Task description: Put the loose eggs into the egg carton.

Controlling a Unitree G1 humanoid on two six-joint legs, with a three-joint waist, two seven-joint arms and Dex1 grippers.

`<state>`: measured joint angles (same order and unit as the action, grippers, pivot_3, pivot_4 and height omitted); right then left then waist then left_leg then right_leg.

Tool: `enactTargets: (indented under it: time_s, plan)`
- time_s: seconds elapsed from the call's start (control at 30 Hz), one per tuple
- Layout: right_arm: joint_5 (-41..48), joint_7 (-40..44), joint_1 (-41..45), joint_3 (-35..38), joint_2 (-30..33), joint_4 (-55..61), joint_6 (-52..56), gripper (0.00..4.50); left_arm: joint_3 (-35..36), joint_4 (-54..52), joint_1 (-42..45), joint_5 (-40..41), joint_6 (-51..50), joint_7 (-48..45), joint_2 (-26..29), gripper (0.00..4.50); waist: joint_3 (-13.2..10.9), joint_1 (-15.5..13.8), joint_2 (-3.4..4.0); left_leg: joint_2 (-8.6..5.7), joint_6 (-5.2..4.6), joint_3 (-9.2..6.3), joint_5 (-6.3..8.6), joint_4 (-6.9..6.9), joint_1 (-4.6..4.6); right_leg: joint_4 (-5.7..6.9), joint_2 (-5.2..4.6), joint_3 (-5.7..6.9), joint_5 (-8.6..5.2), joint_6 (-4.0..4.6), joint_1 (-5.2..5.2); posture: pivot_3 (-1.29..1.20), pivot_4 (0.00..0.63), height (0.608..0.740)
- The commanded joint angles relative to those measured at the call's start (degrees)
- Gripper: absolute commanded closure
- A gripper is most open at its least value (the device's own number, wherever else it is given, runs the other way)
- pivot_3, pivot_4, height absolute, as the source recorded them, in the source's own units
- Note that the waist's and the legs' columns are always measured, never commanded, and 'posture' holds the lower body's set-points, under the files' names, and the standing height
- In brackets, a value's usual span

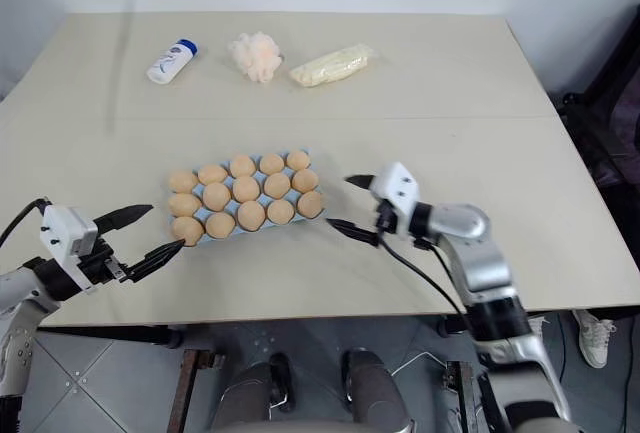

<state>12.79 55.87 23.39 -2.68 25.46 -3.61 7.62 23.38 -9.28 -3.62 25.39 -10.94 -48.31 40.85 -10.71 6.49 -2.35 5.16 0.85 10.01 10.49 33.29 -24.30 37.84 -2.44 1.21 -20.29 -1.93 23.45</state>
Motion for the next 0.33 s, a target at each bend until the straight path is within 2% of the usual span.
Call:
enactTargets:
  time_s: [0.03,0.17,0.33]
  plan:
    - [0.89,-1.32,-2.95,2.50,0.83,2.83,-4.65,0.04,-0.85,-0.29,2.67,-0.18,1.47,-0.44,0.46,0.00,0.00,0.11,0.01,0.02,0.00,-0.01,-0.02,0.02,0.05,0.05,0.08,-0.06,0.00,0.00,-0.01,0.00,0.150,0.740]
    - [1.89,-4.41,-6.69,4.98,0.47,3.63,-5.61,0.04,-2.74,0.95,4.26,-0.98,2.42,-0.81,0.25,0.00,-0.01,-0.12,0.02,0.07,0.05,-0.07,-0.09,0.11,0.17,0.14,0.17,-0.06,0.00,0.00,-0.09,0.00,0.150,0.740]
    - [2.44,-6.24,-7.42,5.34,0.62,5.02,-5.46,0.04,-3.40,1.98,4.08,-2.27,4.62,-1.38,0.37,0.00,-0.01,-0.16,0.01,0.04,0.01,-0.03,-0.06,0.24,0.14,0.14,0.14,-0.10,0.06,-0.10,-0.12,0.00,0.150,0.740]
